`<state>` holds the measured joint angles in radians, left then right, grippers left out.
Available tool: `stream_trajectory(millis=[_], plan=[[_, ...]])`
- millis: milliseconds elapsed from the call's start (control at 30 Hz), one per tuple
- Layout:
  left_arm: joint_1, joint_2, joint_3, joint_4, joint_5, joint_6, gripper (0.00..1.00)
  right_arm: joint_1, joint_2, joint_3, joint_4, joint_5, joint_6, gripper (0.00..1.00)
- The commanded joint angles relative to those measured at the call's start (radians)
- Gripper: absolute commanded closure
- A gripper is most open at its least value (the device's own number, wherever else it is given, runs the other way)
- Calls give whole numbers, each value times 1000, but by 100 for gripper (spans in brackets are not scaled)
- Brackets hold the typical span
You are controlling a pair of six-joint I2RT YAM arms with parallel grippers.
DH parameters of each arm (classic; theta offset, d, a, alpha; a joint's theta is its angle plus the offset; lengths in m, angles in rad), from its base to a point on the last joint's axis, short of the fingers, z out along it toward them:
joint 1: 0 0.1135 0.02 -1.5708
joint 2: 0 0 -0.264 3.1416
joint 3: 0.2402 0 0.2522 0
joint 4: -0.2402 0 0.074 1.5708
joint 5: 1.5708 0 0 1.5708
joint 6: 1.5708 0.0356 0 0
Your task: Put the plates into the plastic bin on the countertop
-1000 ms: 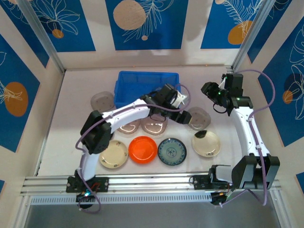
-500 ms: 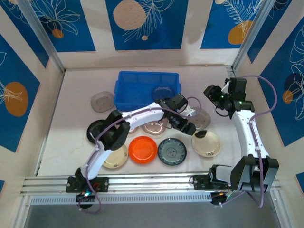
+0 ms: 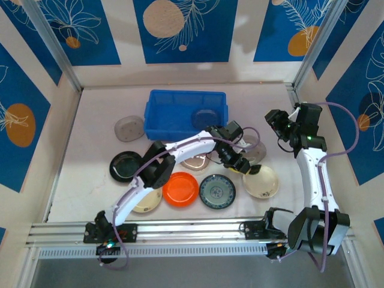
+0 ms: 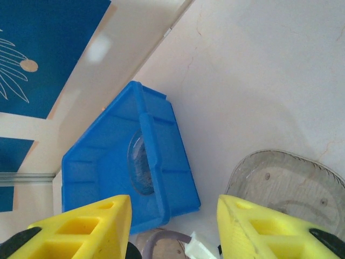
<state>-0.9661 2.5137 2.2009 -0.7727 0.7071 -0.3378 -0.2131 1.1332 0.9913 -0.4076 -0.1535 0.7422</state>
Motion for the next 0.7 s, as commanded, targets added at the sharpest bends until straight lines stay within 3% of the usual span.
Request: stream_trajectory(millis=[0, 667], plan=[[-20, 60, 91, -97, 22, 8, 47, -12, -9, -14, 23, -44, 16, 54], [-20, 218, 291, -190, 14, -21, 65, -75, -26, -88, 93, -106, 42, 55]])
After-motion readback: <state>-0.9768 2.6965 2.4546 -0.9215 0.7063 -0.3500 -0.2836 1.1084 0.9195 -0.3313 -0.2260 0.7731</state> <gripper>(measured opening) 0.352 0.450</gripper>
